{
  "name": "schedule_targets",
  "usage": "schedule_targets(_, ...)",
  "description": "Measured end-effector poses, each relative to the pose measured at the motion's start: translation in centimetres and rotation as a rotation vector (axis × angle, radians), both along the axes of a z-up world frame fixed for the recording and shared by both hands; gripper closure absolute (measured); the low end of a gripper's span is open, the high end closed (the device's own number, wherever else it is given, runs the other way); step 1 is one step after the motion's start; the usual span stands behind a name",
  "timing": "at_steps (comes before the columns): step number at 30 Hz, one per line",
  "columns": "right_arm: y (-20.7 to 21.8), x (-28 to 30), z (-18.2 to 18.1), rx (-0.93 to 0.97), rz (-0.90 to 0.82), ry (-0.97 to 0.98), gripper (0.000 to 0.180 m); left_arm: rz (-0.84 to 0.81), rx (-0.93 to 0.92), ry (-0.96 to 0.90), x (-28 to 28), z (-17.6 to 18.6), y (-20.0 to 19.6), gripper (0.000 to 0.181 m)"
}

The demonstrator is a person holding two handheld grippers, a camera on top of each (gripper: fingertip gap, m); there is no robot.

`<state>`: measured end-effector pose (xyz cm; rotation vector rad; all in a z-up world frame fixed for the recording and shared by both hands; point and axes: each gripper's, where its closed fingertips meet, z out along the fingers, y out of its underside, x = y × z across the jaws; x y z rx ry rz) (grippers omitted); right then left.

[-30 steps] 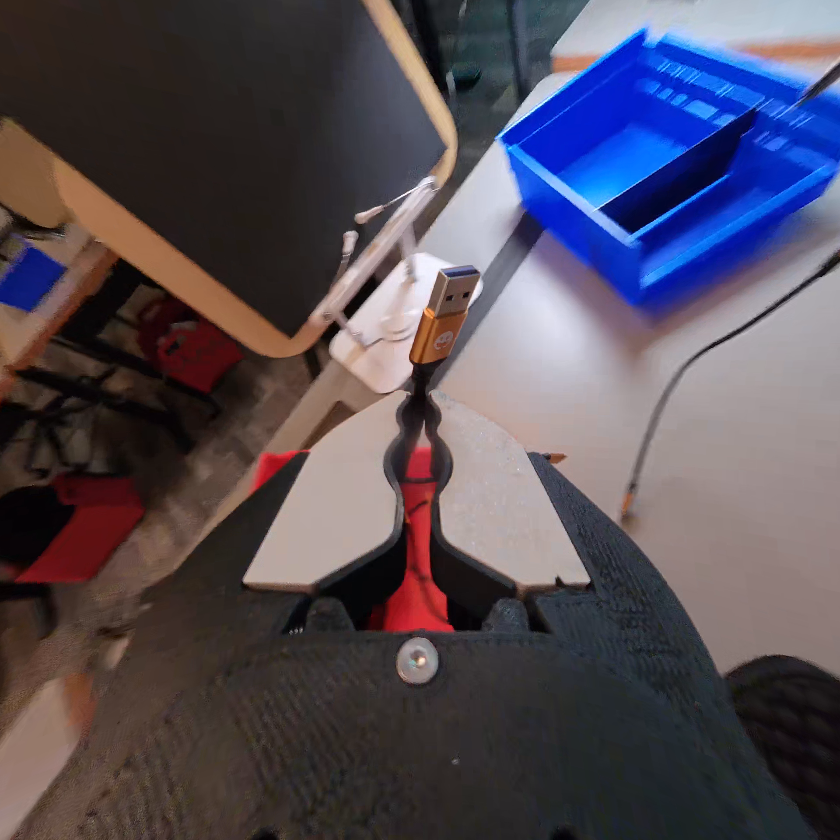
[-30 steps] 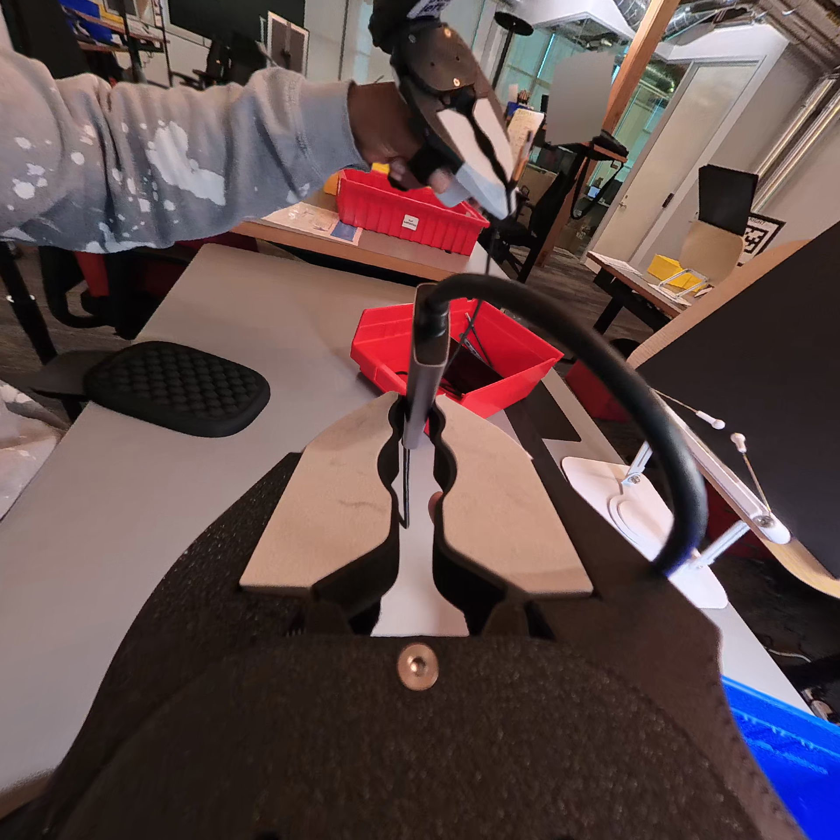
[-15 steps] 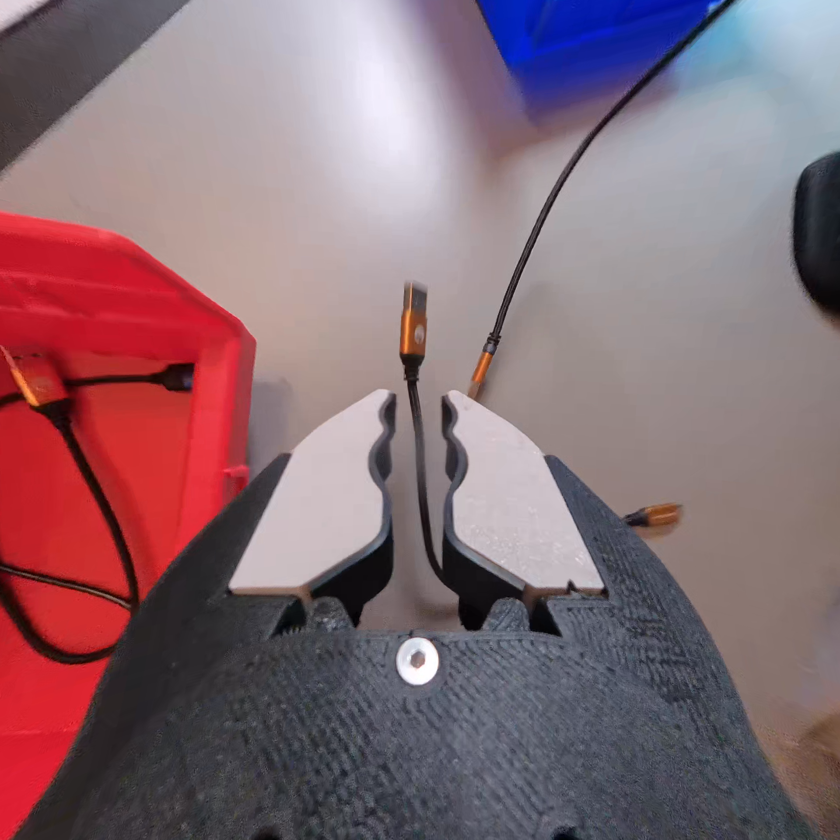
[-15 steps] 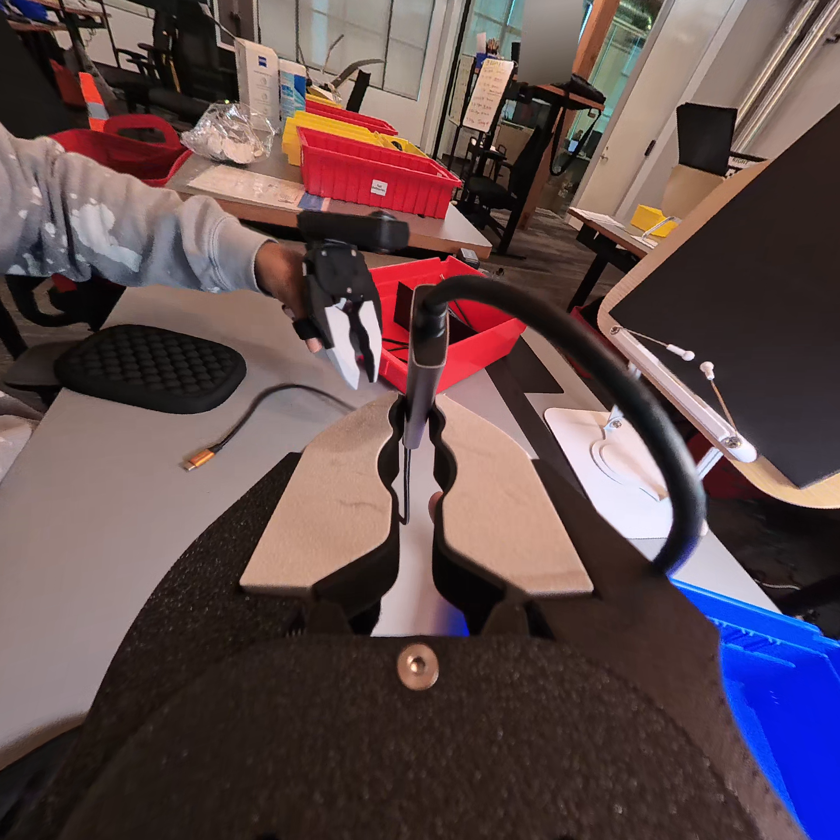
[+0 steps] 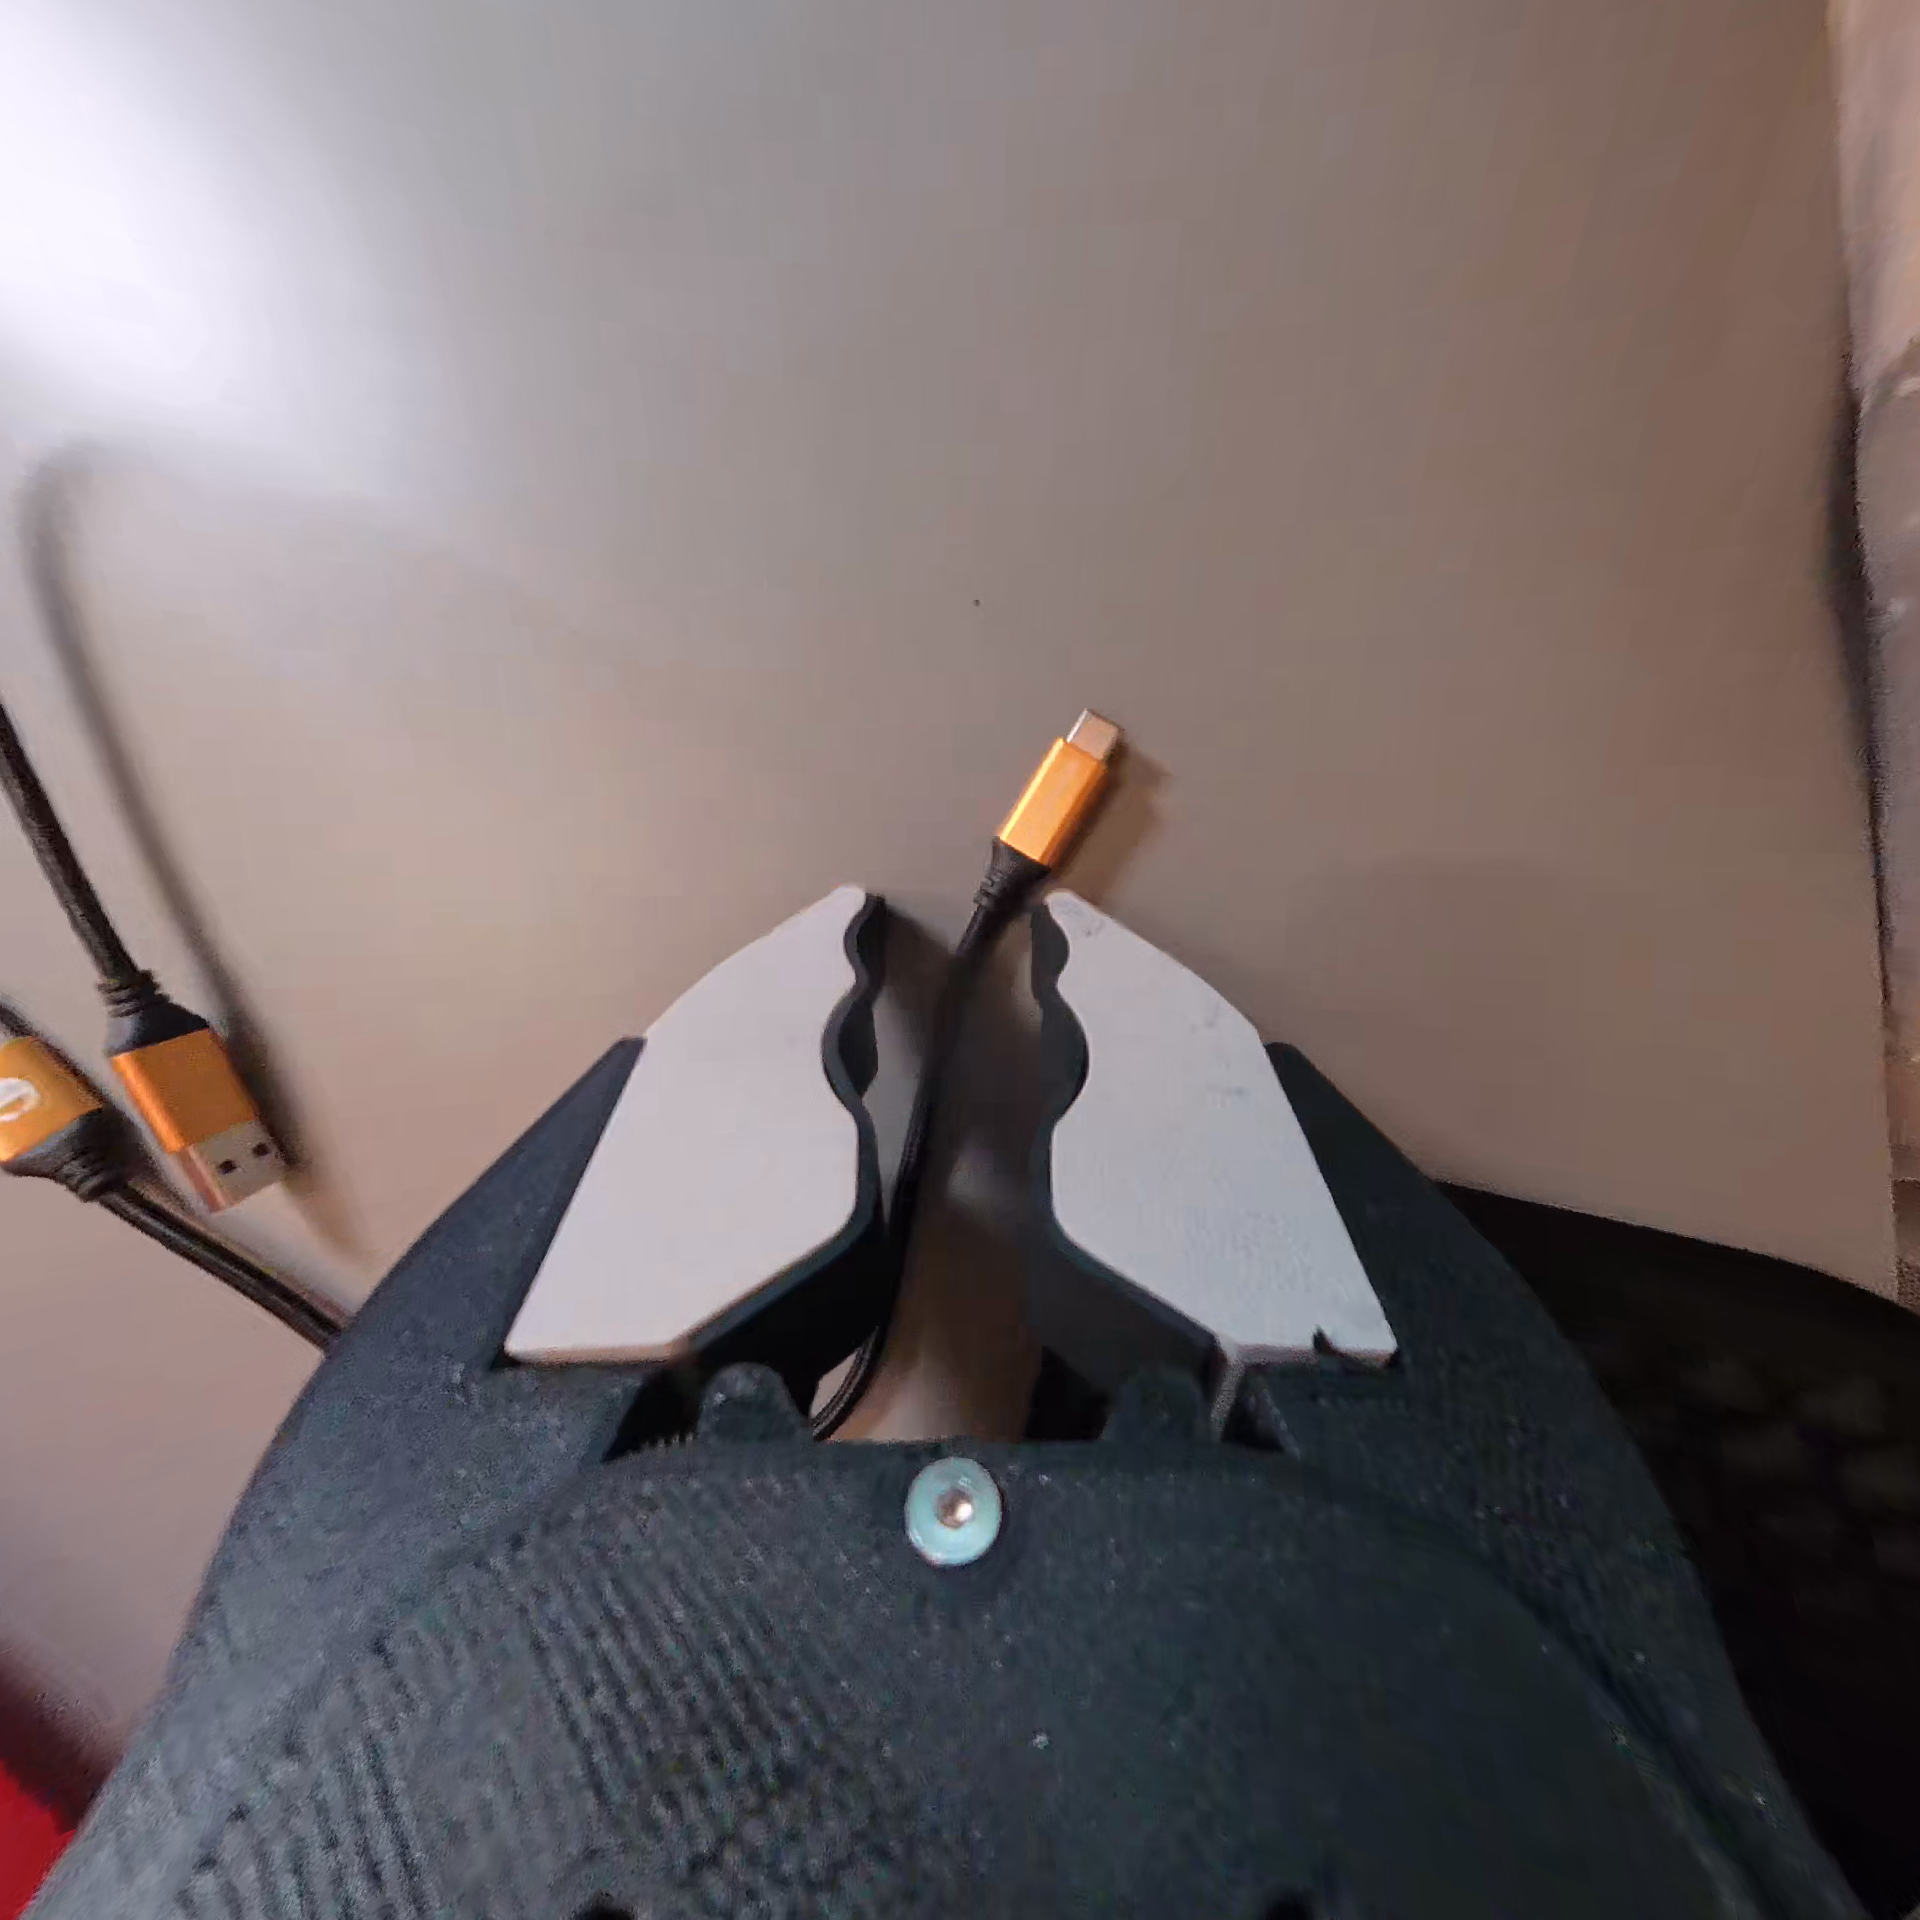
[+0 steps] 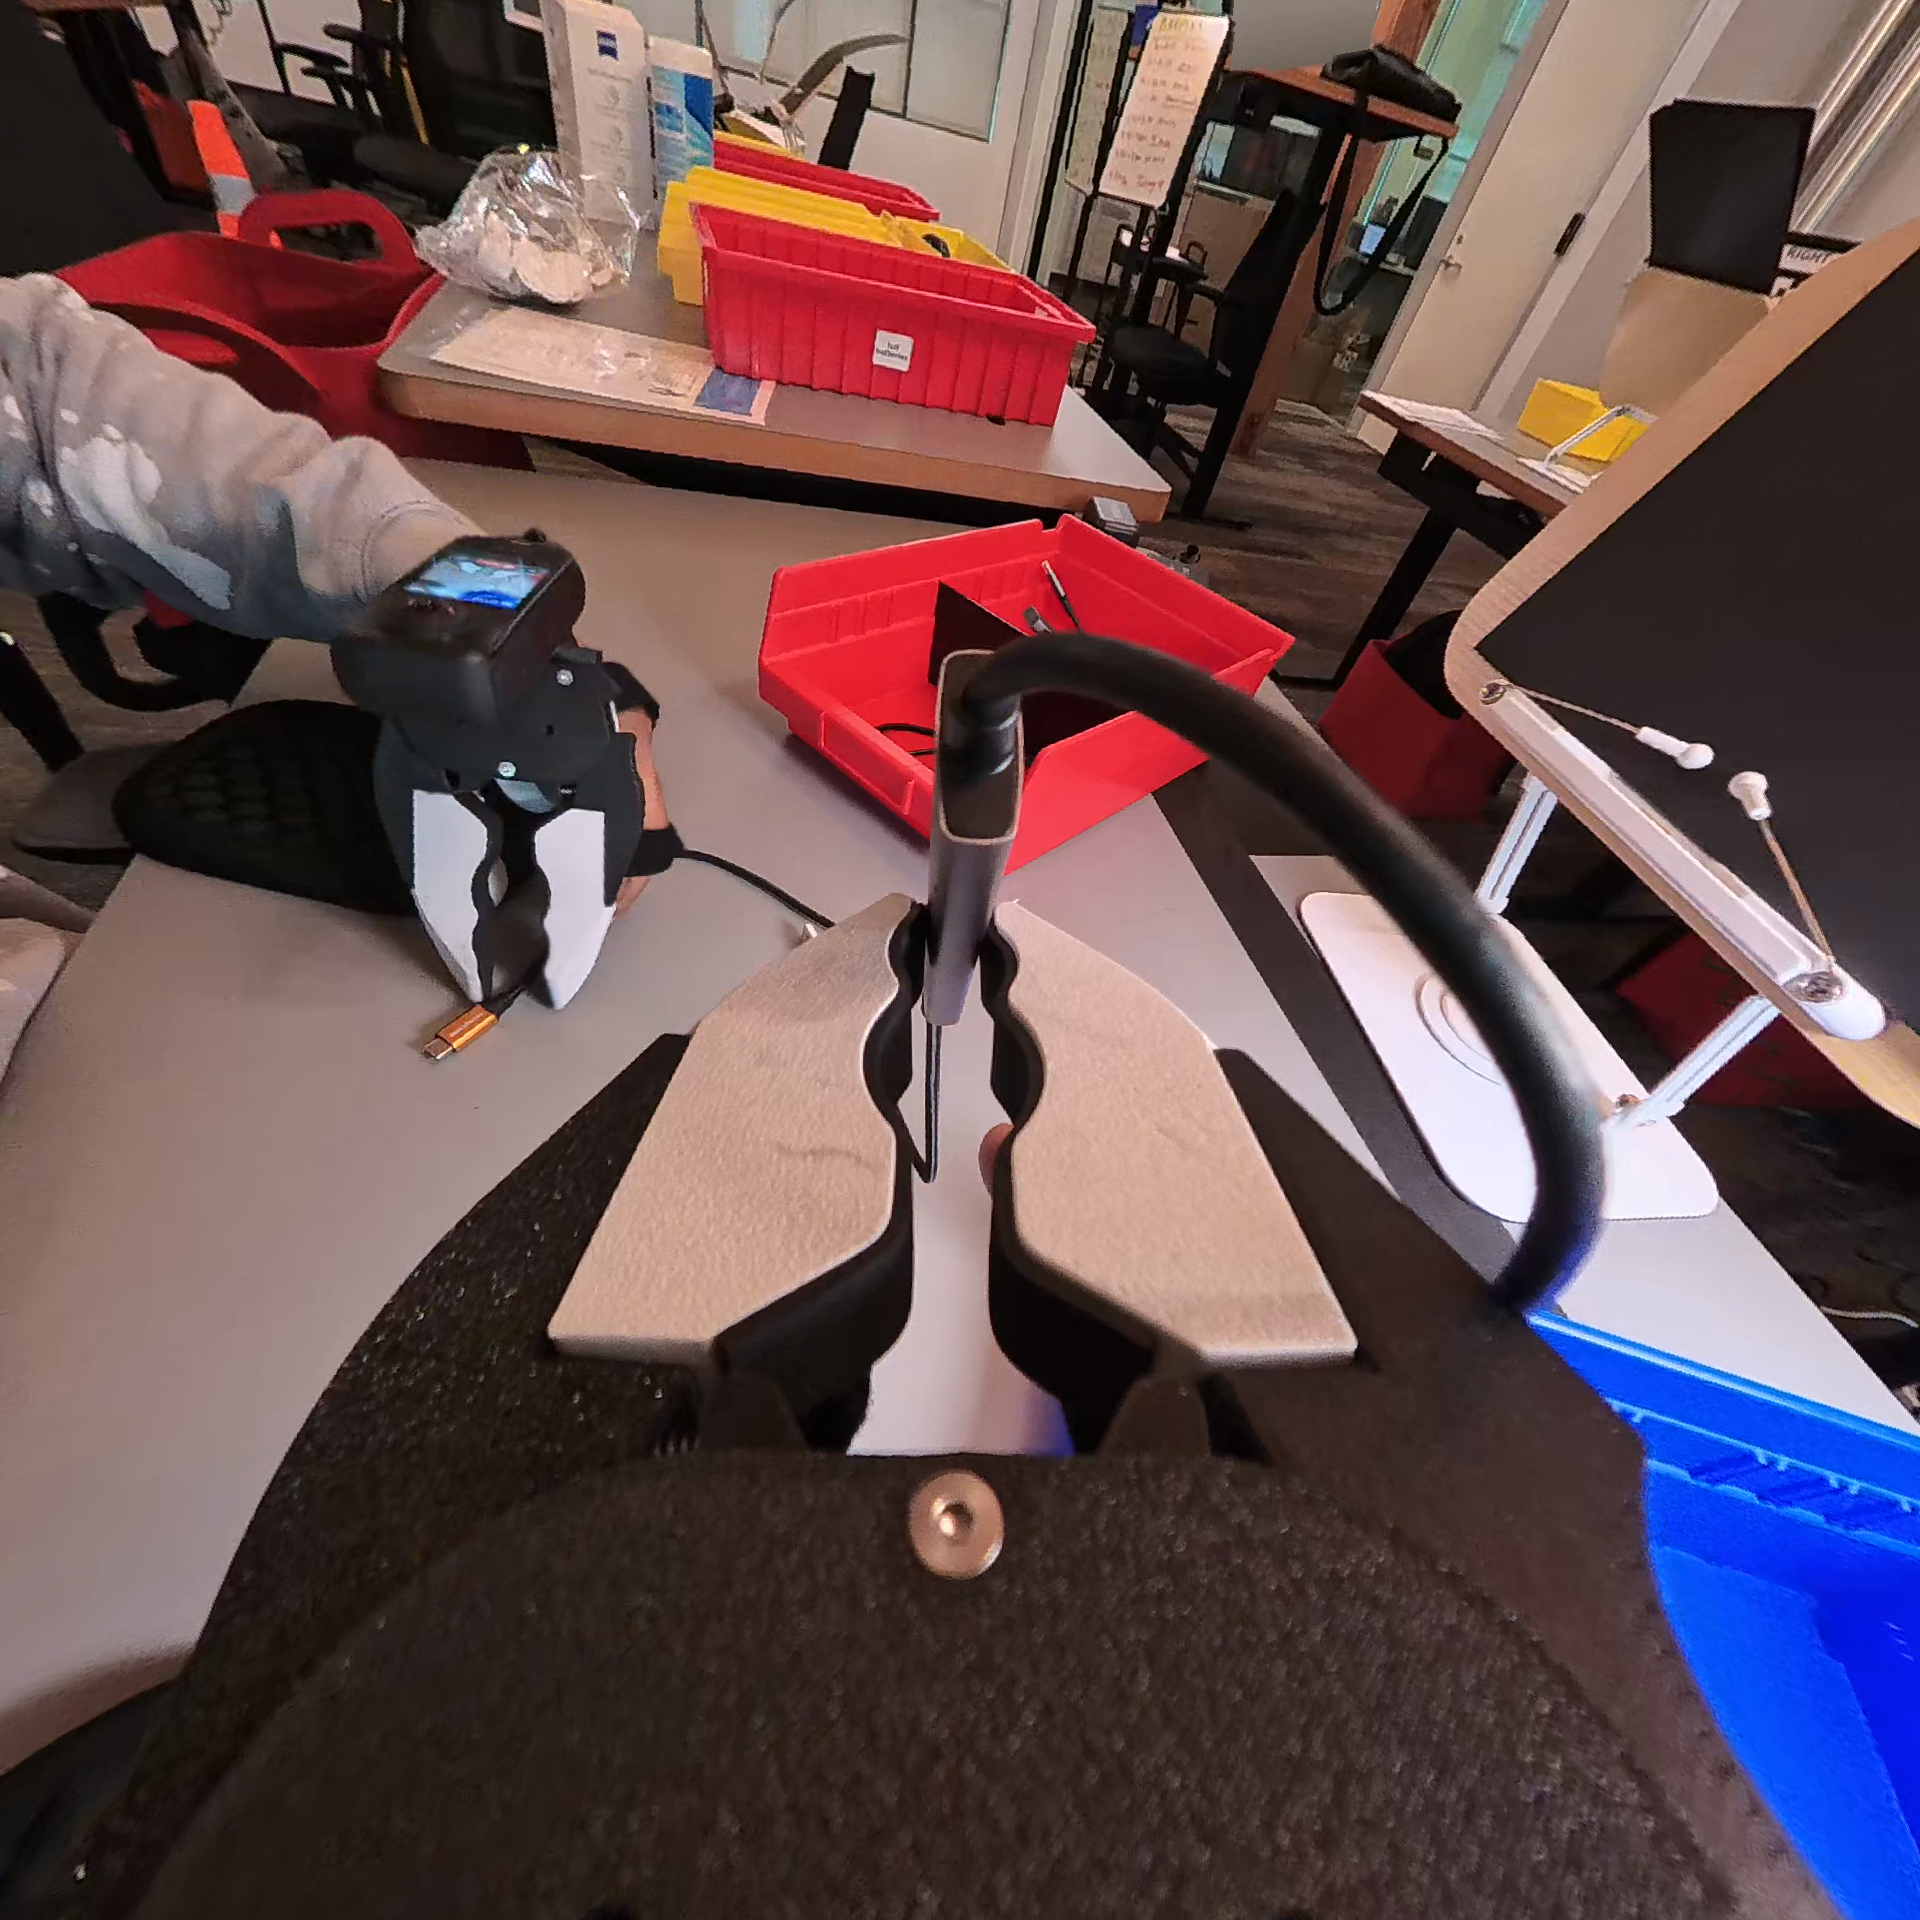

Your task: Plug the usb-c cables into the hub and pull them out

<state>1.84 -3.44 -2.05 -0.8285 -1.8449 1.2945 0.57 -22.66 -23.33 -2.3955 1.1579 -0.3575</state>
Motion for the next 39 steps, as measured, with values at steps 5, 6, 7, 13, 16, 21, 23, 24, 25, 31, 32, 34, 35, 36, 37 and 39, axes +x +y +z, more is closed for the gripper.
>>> schedule_targets(5, 0.2, 0.0, -0.1, -0.003, -0.005, -0.002, 0.17, -0.014, 0.018, -0.021, 0.4, -0.1, 0.1, 0.164)
schedule_targets(6, 0.3, 0.1, -0.1, -0.004, -0.006, -0.002, 0.17, -0.014, 0.02, -0.02, 0.5, -0.1, 0.1, 0.166)
schedule_targets(7, 0.3, 0.1, -0.1, -0.006, -0.005, -0.001, 0.17, -0.007, 0.023, -0.02, 0.5, -0.1, 0.2, 0.167)
schedule_targets(13, -0.1, 0.3, -0.3, -0.032, 0.039, -0.003, 0.17, 0.149, 0.089, -0.119, 0.3, 1.1, 2.7, 0.172)
schedule_targets(16, -0.7, 0.5, -1.0, -0.038, 0.084, -0.033, 0.171, 0.244, 0.163, -0.288, -0.3, 5.7, 5.6, 0.173)
schedule_targets(21, -2.1, 0.6, -1.9, 0.009, 0.144, -0.057, 0.171, 0.325, 0.18, -0.588, -0.8, 13.5, 10.1, 0.173)
schedule_targets(23, -2.6, 0.6, -2.2, 0.067, 0.15, -0.056, 0.171, 0.31, 0.123, -0.72, 0.0, 15.0, 11.1, 0.173)
schedule_targets(24, -2.8, 0.6, -2.5, 0.101, 0.147, -0.059, 0.171, 0.302, 0.099, -0.764, 0.3, 15.2, 11.5, 0.173)
schedule_targets(25, -2.9, 0.6, -2.9, 0.131, 0.142, -0.066, 0.171, 0.291, 0.068, -0.799, 0.7, 15.1, 11.7, 0.173)
schedule_targets(31, -3.7, 1.3, -6.2, 0.299, 0.138, -0.124, 0.171, 0.259, -0.092, -0.886, 2.4, 12.8, 10.8, 0.173)
schedule_targets(32, -3.9, 1.5, -6.8, 0.345, 0.132, -0.113, 0.171, 0.256, -0.117, -0.885, 2.8, 12.2, 10.5, 0.173)
schedule_targets(34, -4.7, 2.0, -7.8, 0.428, 0.13, -0.061, 0.171, 0.253, -0.161, -0.88, 3.5, 11.0, 10.2, 0.173)
schedule_targets(35, -5.2, 2.4, -8.3, 0.453, 0.134, -0.04, 0.171, 0.242, -0.18, -0.878, 3.9, 10.4, 10.0, 0.173)
schedule_targets(36, -5.6, 2.8, -8.9, 0.477, 0.133, -0.028, 0.171, 0.232, -0.199, -0.872, 4.3, 10.0, 9.8, 0.173)
schedule_targets(37, -5.8, 3.2, -9.5, 0.506, 0.13, -0.016, 0.171, 0.225, -0.214, -0.856, 4.6, 9.5, 9.6, 0.173)
schedule_targets(39, -6.0, 3.8, -10.5, 0.567, 0.113, 0.005, 0.171, 0.196, -0.231, -0.823, 4.9, 8.9, 9.1, 0.173)
